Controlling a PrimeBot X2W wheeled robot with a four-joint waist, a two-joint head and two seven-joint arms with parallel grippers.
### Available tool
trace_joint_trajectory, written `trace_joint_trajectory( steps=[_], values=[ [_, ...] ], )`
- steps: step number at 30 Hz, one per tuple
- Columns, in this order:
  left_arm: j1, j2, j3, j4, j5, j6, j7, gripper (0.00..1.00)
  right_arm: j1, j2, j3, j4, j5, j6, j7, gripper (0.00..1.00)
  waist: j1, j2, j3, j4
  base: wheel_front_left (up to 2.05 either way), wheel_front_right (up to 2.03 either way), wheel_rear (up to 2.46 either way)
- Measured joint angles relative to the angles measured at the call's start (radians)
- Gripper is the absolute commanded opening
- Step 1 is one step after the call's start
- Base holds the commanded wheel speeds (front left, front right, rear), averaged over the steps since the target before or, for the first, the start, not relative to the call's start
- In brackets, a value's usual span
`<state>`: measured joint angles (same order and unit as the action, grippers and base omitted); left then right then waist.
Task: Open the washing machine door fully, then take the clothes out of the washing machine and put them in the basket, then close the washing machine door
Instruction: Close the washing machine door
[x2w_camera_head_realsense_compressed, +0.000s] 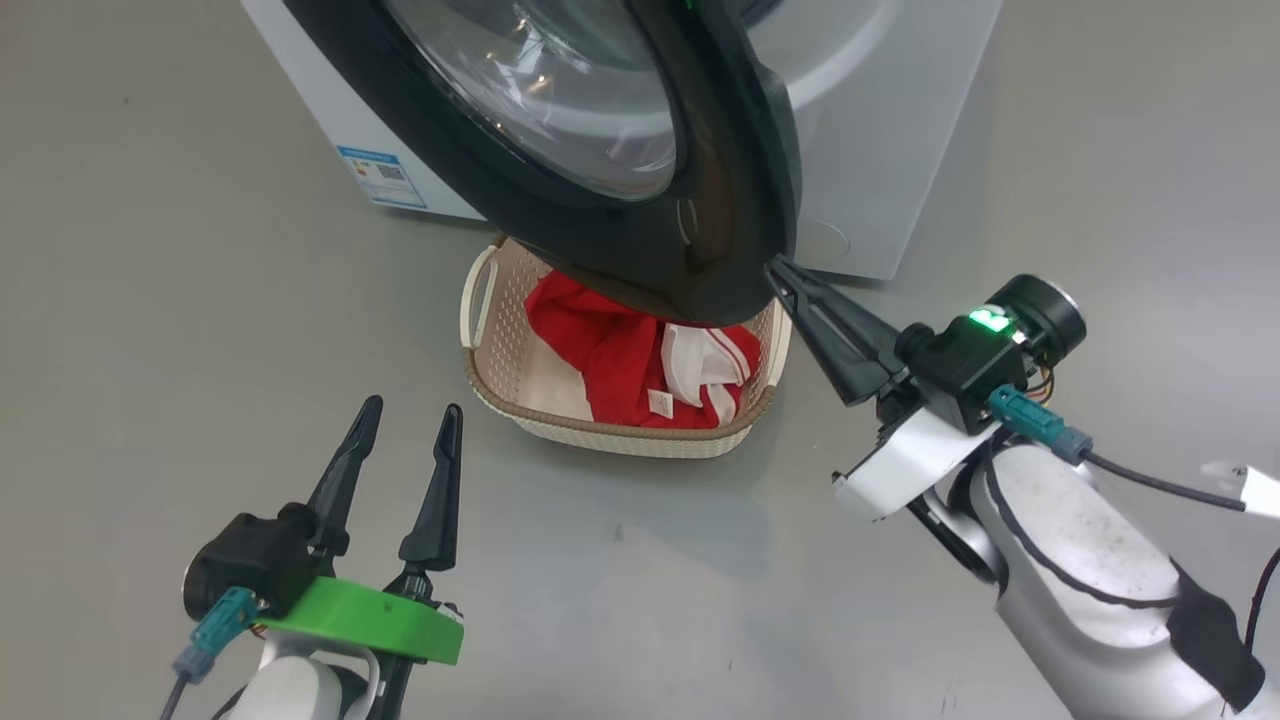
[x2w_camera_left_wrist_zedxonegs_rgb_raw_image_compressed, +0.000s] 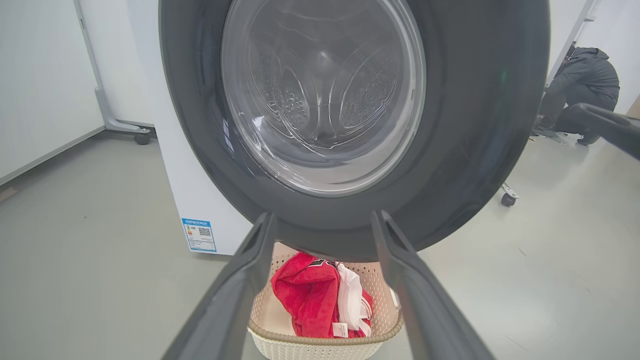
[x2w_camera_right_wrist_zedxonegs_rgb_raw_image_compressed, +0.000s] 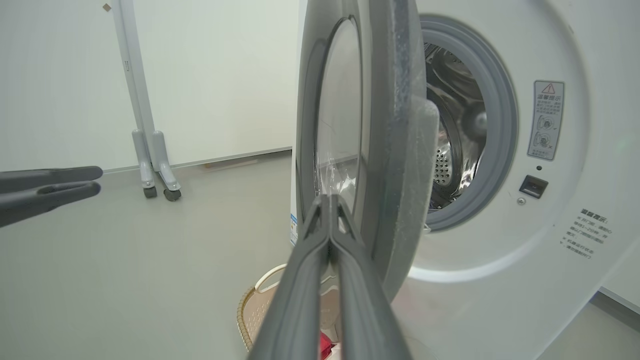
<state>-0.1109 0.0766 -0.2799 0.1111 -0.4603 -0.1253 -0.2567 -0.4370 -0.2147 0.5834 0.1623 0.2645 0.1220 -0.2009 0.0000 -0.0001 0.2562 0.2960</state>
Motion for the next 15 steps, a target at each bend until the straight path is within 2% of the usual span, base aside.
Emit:
trace_joint_trajectory(
  steps=[5, 15],
  values=[
    [-0.025, -0.025, 0.019, -0.008, -0.063, 0.000, 0.000, 1.00, -0.066, -0.034, -0.004, 0.033, 0.022, 0.000, 0.014, 0.00, 0.0000, 0.0000, 0.042, 0.042, 0.00, 0.00, 0.00],
    [-0.072, -0.031, 0.026, -0.025, -0.095, 0.000, 0.000, 1.00, -0.166, -0.069, -0.009, 0.076, 0.061, 0.009, 0.020, 0.00, 0.0000, 0.0000, 0.122, 0.109, 0.00, 0.00, 0.00]
  ],
)
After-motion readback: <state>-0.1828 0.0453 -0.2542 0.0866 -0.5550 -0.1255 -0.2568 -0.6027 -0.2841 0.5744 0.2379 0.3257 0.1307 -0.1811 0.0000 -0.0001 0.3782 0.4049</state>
